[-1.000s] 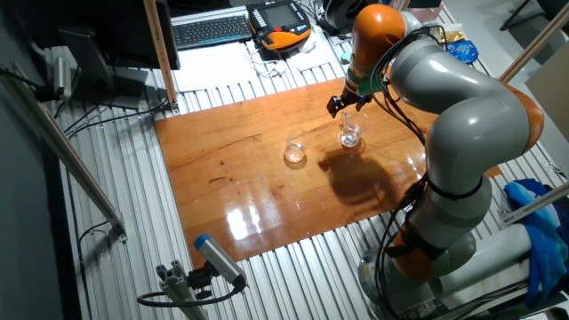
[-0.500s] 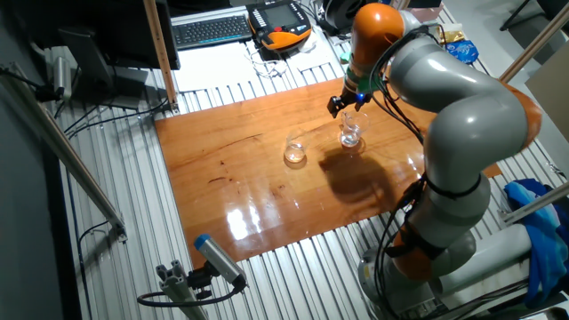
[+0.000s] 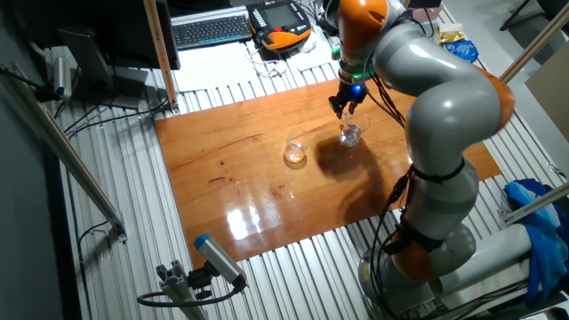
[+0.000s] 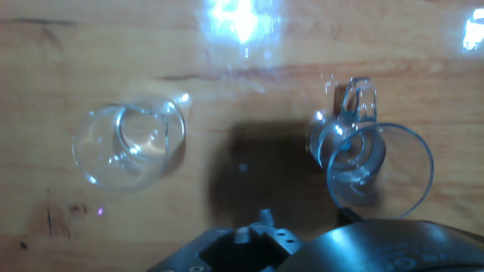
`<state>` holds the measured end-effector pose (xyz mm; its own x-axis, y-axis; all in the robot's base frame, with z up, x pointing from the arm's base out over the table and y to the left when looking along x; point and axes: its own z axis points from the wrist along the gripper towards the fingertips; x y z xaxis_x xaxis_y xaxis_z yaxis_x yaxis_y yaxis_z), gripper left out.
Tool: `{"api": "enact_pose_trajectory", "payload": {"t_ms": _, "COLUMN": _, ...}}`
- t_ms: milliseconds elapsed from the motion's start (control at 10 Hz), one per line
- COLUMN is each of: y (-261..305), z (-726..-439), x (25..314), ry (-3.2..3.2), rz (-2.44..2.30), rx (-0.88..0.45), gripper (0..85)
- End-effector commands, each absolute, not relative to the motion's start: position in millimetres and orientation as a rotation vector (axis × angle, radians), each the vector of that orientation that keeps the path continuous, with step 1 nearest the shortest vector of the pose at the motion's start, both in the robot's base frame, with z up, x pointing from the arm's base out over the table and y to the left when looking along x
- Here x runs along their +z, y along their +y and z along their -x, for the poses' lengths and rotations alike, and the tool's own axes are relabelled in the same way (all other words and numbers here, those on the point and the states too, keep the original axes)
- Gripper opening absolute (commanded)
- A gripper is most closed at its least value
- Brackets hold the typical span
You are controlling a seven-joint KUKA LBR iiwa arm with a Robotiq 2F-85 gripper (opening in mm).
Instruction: Pour the water from one cup into another empty cup
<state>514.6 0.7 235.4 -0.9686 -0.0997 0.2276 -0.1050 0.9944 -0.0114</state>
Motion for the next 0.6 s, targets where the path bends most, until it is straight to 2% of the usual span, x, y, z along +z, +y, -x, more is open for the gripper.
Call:
{"api": "enact_pose_trajectory", "payload": {"t_ms": 0, "y": 0.7, "z": -514.6, "x": 235.8, "ry": -2.911, "rz": -0.151, "rx": 0.034, "gripper": 0.0}}
{"api": "enact_pose_trajectory", "payload": {"t_ms": 500, "y": -0.3, "z": -512.2, "x": 236.3, "ry": -2.956, "rz": -0.067, "rx": 0.035, "gripper": 0.0}}
